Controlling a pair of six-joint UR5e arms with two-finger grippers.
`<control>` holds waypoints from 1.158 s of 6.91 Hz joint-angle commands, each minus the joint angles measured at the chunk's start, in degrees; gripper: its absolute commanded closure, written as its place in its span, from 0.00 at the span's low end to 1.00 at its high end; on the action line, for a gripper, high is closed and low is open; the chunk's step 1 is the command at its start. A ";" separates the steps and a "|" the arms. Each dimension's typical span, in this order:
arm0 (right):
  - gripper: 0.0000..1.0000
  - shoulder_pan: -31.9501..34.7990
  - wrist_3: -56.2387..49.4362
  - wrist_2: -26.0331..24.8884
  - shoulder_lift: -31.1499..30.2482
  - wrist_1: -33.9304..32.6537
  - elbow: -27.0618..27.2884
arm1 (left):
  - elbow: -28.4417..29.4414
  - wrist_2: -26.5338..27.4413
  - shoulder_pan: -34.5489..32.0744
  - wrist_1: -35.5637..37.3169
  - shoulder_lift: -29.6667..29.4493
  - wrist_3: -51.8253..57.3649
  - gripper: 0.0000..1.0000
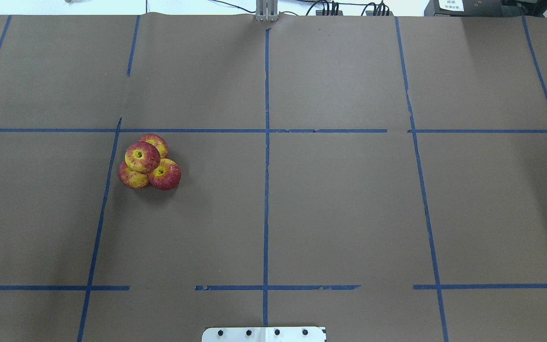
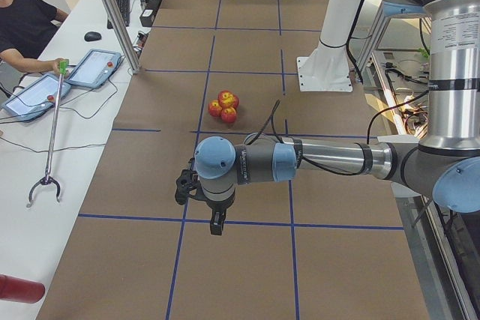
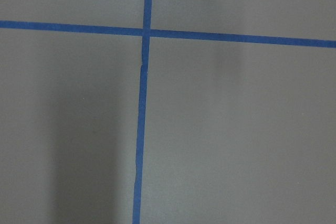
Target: Stack apples
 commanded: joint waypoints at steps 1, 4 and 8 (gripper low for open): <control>0.00 0.00 0.00 -0.01 0.00 0.02 0.00 | 0.19 0.02 0.00 -0.04 -0.32 0.09 0.00; 0.00 0.00 0.00 -0.01 0.00 0.02 0.00 | 0.90 0.29 0.00 0.22 -0.32 0.35 0.00; 0.00 0.00 0.00 -0.01 0.00 -0.06 0.00 | 2.13 0.55 0.09 0.22 -0.32 0.44 0.00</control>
